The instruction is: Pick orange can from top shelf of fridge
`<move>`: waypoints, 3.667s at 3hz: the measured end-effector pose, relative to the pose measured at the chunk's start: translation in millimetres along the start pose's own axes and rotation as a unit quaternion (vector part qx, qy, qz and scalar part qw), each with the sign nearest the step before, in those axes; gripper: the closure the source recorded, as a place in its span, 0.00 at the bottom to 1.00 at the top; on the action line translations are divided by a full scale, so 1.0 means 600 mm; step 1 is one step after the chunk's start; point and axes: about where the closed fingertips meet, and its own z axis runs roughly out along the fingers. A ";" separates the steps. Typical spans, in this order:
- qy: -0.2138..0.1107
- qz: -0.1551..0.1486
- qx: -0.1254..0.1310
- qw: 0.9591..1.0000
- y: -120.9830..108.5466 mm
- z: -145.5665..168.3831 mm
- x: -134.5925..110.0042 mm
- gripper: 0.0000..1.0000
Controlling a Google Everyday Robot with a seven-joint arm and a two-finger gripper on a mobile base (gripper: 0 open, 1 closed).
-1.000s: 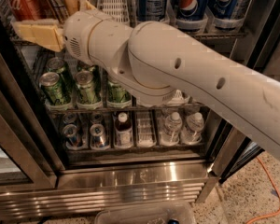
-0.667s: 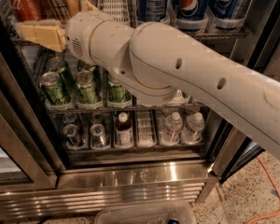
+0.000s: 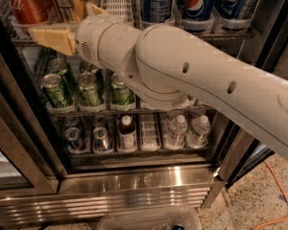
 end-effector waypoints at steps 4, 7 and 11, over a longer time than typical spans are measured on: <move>0.008 -0.014 0.047 0.999 -0.041 0.009 -0.001 0.15; 0.003 -0.010 0.057 0.998 -0.047 0.020 -0.005 0.20; -0.006 -0.002 0.077 0.997 -0.066 0.039 -0.012 0.70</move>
Offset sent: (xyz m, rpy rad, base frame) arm 0.0279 -0.0138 -0.0010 -0.0287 -0.0067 -0.1116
